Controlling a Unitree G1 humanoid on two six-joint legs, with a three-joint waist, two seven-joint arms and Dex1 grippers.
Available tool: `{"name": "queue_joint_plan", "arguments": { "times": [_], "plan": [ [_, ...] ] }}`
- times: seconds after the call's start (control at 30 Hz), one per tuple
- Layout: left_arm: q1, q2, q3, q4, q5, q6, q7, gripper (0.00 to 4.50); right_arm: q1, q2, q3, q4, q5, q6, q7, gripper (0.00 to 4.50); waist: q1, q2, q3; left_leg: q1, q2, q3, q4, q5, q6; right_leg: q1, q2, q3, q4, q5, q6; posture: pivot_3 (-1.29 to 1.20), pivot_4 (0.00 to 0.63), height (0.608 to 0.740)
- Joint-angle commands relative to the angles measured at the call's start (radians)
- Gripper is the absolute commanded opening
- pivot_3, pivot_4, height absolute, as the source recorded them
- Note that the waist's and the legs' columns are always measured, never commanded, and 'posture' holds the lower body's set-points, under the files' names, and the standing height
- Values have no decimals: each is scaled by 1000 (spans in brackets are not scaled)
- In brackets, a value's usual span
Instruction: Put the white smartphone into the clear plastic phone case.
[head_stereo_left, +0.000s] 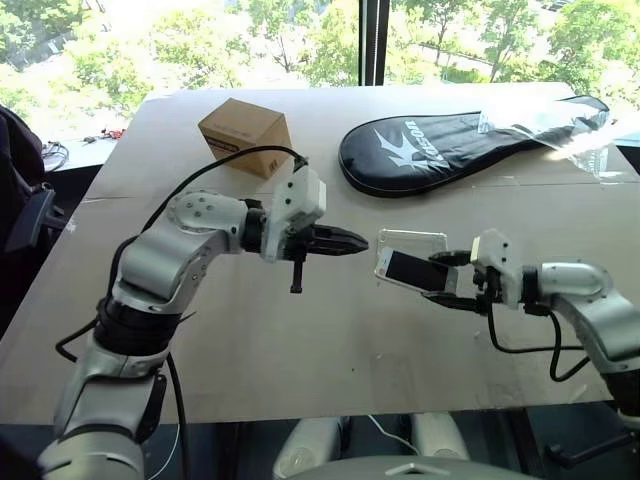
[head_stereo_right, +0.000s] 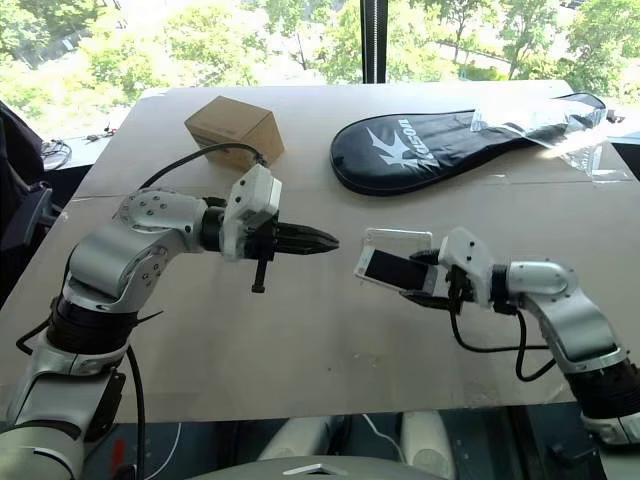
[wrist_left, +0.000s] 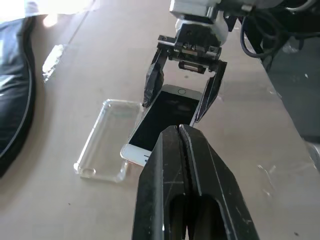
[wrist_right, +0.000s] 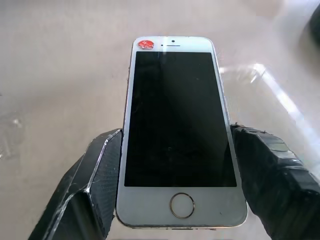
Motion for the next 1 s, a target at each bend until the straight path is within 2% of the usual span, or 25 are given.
{"name": "queue_joint_plan", "arguments": {
  "times": [0.03,0.13,0.33,0.43,0.7,0.93,1.0],
  "plan": [
    [-43,-41,61,47,-2,-14,64,0,-81,-42,-15,86,-35,-65,53,2903,0,0,0,-1,0,0,0,0,0,-1,0,0,0,0,0,0,150,740],
    [-64,-86,27,131,62,-109,71,0,-212,-75,57,313,-142,-203,143,2903,0,0,0,-5,0,1,1,0,0,-5,-1,0,-1,0,0,0,150,740],
    [-140,-190,-60,347,172,-247,38,0,-445,-2,150,732,-265,-433,252,2903,-4,0,0,-15,-1,1,4,0,0,-13,-1,-1,1,0,0,0,150,740],
    [-161,-236,-86,420,205,-298,26,0,-521,16,184,871,-316,-526,307,2903,-19,0,0,-19,-1,1,4,0,0,-17,-1,-1,2,0,0,0,150,740],
    [-155,-323,-134,536,296,-401,35,0,-586,70,186,957,-333,-596,384,2903,-38,0,0,-22,-1,2,6,0,0,-21,-2,-2,3,0,0,0,150,740],
    [-144,-339,-129,537,325,-433,31,0,-609,72,140,991,-326,-566,335,2903,-38,0,0,-22,-1,2,7,0,0,-21,-2,-2,6,0,0,0,150,740],
    [-137,-331,-122,518,325,-430,31,0,-613,63,127,1001,-327,-540,312,3419,-37,0,0,-22,-1,2,7,0,0,-21,-2,-1,6,0,0,0,150,740]
  ]
}}
